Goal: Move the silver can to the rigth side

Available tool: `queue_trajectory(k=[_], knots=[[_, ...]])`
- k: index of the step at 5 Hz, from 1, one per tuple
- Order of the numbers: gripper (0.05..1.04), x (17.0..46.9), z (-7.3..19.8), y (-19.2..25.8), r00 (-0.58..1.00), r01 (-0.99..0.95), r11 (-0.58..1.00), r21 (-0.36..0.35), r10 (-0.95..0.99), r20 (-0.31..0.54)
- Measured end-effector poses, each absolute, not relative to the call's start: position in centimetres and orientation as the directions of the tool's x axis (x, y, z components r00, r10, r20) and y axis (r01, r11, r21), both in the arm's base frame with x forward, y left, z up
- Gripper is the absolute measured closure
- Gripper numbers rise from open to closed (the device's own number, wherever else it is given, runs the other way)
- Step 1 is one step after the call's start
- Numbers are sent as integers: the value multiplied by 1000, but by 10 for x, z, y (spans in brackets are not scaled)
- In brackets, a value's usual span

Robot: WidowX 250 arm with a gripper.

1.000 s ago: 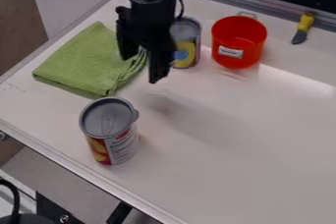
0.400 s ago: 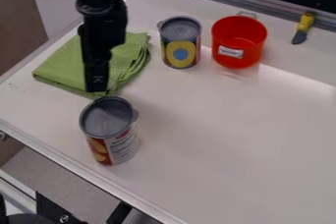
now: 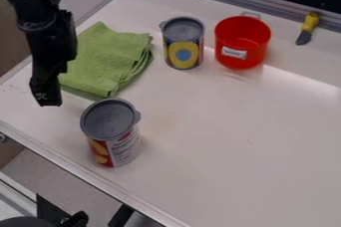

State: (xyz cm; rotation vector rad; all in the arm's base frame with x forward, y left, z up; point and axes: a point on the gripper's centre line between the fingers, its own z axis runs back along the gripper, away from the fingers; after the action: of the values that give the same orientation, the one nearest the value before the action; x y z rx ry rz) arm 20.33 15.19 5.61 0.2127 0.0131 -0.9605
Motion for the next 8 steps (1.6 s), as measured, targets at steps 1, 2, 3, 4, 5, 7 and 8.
queue_trajectory(k=[1, 2, 3, 4, 5, 7, 8], knots=[[87, 192, 50, 149, 501, 862, 481, 161, -856, -126], [87, 180, 39, 134, 408, 911, 396, 113, -904, -128], [87, 180, 34, 120, 336, 941, 327, 86, -935, -114], [87, 183, 35, 102, 239, 967, 228, 111, -966, -99], [87, 186, 31, 90, 224, 970, 212, 122, -970, -91], [87, 184, 26, 57, 228, 967, 212, 140, -967, -109], [87, 188, 26, 35, 269, 956, 254, 148, -958, -94]])
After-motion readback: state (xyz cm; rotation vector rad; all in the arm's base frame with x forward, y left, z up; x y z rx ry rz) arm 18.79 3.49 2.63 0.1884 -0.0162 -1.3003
